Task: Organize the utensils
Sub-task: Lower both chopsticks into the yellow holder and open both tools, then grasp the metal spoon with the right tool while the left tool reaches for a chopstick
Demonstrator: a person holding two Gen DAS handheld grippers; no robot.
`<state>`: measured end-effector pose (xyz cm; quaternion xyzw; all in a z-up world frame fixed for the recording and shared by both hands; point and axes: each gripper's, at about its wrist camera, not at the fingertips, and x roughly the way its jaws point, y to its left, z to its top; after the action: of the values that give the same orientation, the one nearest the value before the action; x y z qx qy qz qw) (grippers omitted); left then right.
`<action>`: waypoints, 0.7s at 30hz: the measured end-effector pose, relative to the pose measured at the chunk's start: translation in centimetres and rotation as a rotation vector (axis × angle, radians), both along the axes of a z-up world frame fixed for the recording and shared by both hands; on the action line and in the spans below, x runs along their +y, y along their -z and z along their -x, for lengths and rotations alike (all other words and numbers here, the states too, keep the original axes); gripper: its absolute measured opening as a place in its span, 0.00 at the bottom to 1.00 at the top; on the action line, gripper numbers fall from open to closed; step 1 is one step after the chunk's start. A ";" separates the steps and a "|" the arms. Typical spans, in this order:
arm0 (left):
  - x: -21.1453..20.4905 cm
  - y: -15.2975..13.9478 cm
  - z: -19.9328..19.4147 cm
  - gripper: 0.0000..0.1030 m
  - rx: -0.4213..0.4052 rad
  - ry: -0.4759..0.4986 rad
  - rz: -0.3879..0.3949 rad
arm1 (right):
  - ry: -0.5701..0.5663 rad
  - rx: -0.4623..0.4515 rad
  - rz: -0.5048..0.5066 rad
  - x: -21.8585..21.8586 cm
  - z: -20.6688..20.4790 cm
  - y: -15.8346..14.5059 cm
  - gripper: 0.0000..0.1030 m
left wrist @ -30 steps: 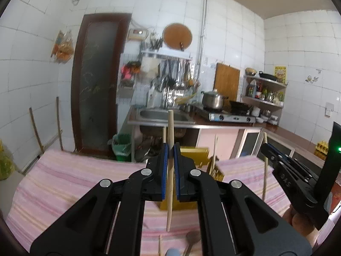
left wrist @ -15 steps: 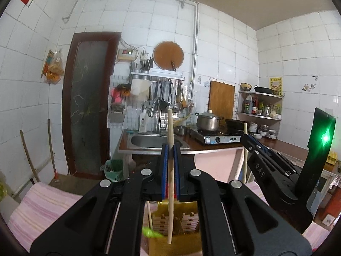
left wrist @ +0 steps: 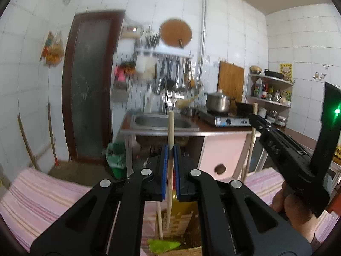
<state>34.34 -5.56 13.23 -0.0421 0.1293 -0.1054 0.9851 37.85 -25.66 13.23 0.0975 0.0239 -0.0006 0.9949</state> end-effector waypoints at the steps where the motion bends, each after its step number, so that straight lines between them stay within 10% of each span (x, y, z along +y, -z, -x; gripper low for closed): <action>1: 0.1 0.6 -0.2 0.04 0.019 0.002 0.002 | -0.001 0.017 0.001 -0.1 0.1 0.6 0.06; 7: 1.4 1.9 -0.2 0.18 0.102 -0.020 0.015 | -0.044 0.135 0.067 0.4 0.7 2.5 0.06; 12: 3.5 -0.3 2.8 0.78 0.076 -0.064 0.034 | -0.066 0.256 0.138 1.2 2.0 2.1 0.11; 14: 4.3 -1.3 4.3 0.87 0.062 -0.073 0.038 | -0.047 0.268 0.128 0.8 3.4 1.6 0.61; 21: 6.5 -2.4 10.3 0.95 0.083 -0.083 0.013 | 0.023 0.298 0.141 -0.3 9.6 0.4 0.80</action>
<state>24.04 0.98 15.63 -0.0583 0.1676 -0.0634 0.9821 28.27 -25.95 12.84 0.0264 0.1700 -0.0281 0.9847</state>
